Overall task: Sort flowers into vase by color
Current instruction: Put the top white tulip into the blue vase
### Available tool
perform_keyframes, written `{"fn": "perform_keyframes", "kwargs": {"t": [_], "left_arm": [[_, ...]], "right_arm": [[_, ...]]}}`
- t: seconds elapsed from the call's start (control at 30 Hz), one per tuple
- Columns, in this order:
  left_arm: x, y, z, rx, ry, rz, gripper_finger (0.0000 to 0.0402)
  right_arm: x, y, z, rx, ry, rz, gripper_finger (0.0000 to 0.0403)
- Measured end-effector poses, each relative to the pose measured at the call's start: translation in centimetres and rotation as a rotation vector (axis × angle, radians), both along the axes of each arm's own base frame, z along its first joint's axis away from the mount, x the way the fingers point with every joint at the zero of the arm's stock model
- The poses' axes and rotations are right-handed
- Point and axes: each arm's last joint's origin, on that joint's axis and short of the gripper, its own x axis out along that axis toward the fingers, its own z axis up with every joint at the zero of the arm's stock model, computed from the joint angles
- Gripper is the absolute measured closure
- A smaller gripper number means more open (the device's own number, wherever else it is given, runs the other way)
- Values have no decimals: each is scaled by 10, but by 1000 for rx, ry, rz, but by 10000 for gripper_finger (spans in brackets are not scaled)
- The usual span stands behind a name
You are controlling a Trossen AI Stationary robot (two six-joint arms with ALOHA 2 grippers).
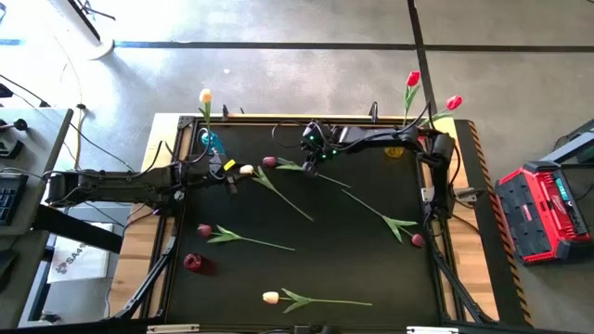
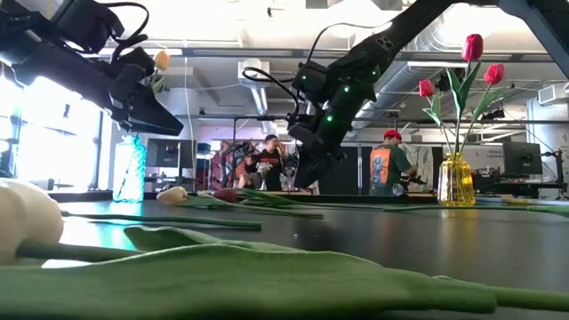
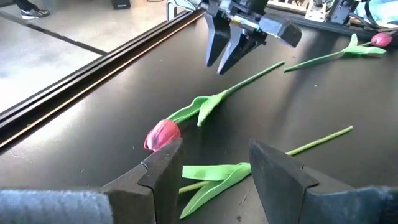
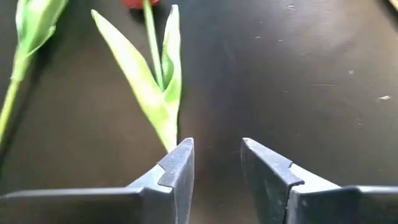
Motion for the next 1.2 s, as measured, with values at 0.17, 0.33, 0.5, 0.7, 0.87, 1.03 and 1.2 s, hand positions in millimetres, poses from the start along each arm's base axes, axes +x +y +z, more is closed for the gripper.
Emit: {"fn": "perform_keyframes", "kwargs": {"t": [0.17,0.33,0.5,0.7,0.87,1.03,1.2], "left_arm": [[0,0,0,-1,4,0,229],[0,0,0,-1,4,0,229],[0,0,0,-1,4,0,229],[0,0,0,-4,4,1,229],[0,0,-1,-16,6,5,229],[0,0,-1,-24,2,8,229],[-1,-1,-3,-40,17,5,229]], "right_arm": [[5,9,1,-20,-4,-17,277],[18,36,3,-43,-48,46,277],[33,71,6,-71,-108,83,277],[51,117,-3,-104,-186,115,277],[63,138,-21,-149,-247,77,277],[70,132,-33,-169,-294,41,277],[73,125,-53,-163,-273,51,277]]}}
